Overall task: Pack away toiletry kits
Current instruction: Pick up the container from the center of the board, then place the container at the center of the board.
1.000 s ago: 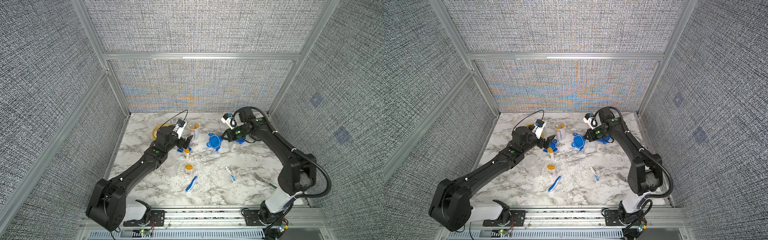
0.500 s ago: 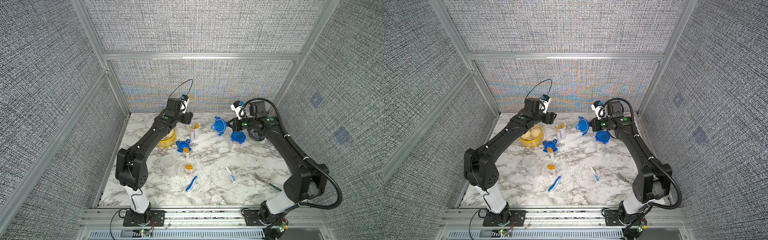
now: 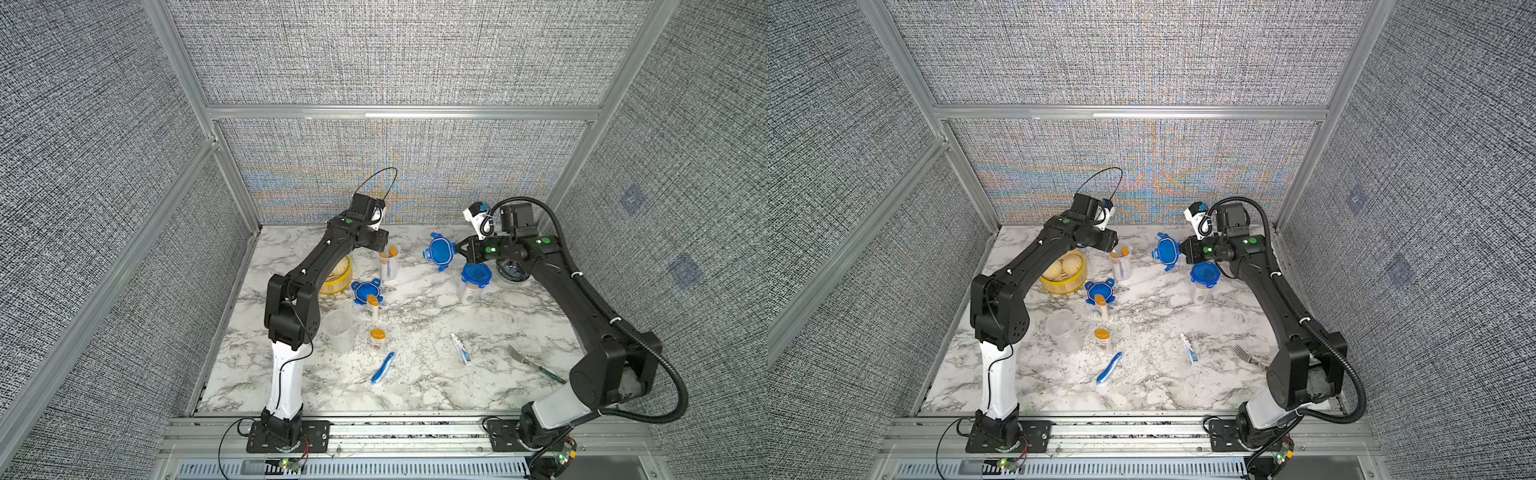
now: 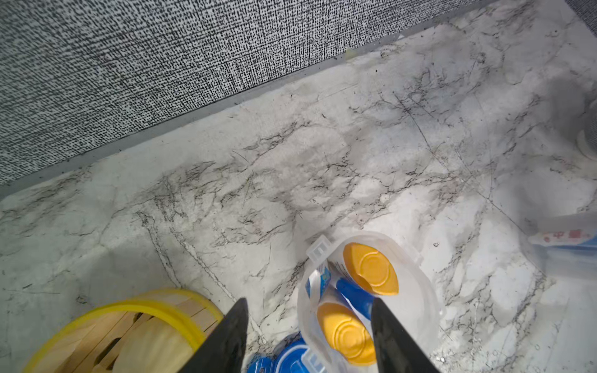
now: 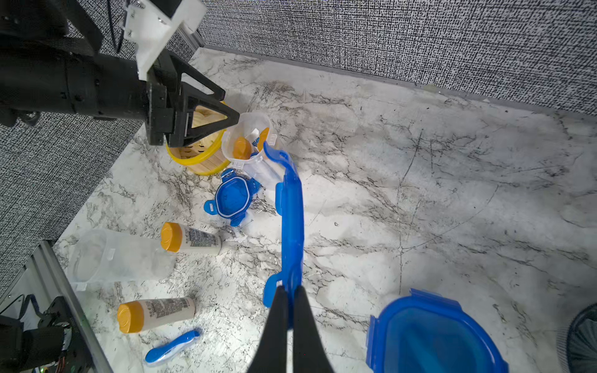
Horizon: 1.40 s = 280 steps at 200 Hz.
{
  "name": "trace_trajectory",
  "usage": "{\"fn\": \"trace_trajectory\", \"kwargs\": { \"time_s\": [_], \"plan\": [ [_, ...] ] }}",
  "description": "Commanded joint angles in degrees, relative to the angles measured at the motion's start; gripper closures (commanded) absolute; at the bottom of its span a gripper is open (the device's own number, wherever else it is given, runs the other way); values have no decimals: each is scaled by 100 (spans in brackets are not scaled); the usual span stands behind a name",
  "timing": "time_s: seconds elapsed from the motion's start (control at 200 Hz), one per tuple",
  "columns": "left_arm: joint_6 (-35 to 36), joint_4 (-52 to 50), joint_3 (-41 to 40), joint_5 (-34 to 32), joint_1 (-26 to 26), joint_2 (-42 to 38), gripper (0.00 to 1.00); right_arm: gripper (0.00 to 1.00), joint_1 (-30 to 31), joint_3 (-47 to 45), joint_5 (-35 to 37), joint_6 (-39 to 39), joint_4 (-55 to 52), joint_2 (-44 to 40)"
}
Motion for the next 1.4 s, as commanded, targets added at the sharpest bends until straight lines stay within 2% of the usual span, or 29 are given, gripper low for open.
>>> {"fn": "trace_trajectory", "kwargs": {
  "time_s": [0.0,0.225,0.4,0.555,0.661,0.786,0.881,1.026,1.396],
  "plan": [
    [-41,-259,210,-84,-8,177,46,100,10,-26,-9,29,124,-75],
    [79,-393,444,-36,-8,522,58,100,13,-42,-35,27,132,-152],
    [299,-386,508,-81,-8,671,62,100,10,-71,-61,29,142,-188],
    [526,-388,508,186,-12,682,76,100,7,-98,-37,25,139,-215],
    [688,-389,493,521,-24,581,90,100,8,-118,-15,34,137,-248],
    [641,-346,363,749,-56,400,100,100,7,-150,-7,56,124,-327],
    [600,-446,226,758,-172,200,100,100,10,-247,55,63,110,-454],
    [657,-736,-185,586,-650,-219,100,100,-10,-436,161,113,45,-674],
    [464,-2431,-395,-102,-1519,-572,100,100,-167,-1146,813,345,-192,-1421]
  ]
}}
